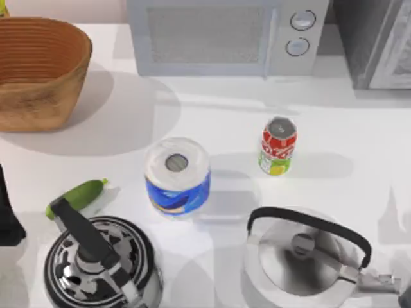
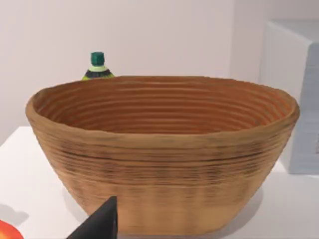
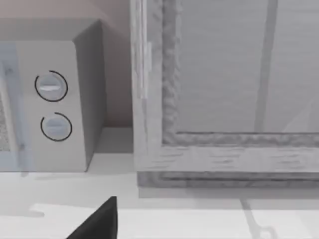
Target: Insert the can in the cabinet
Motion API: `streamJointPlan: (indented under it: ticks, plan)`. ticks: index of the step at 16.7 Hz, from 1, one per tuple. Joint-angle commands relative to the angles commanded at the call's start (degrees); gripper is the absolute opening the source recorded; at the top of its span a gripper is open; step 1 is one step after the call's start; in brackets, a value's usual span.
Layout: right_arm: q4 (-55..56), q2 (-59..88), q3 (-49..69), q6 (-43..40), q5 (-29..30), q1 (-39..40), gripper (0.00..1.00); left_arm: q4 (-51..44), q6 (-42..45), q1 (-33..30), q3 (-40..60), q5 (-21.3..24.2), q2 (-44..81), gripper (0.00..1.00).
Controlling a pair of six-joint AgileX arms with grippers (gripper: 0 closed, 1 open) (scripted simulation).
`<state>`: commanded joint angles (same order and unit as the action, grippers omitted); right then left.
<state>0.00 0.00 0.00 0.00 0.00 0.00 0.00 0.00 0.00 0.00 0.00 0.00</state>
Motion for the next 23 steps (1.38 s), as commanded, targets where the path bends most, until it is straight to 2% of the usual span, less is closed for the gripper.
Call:
streamJointPlan:
  ticks: [4,8,12,17,23]
  plan:
    - [-0.63,1.81,1.85,0.61,1.30,1.55,1.00,0.00,0.00,0.00,0.00,0.00,0.00,1.00]
    - [-3.20,12.54,12.40,3.40,7.00,8.24,1.00,0.00,0.00,0.00,0.00,0.00,0.00,1.00]
    - [-5.90,32.45,28.03,8.55,14.48,17.66,1.00,0.00,0.00,0.00,0.00,0.00,0.00,1.00]
    - [-7.75,64.28,45.81,17.09,22.31,28.70,1.00,0.00,0.00,0.00,0.00,0.00,0.00,1.00]
    - [-7.58,94.51,56.69,27.75,27.16,37.65,1.00,0.00,0.00,0.00,0.00,0.00,0.00,1.00]
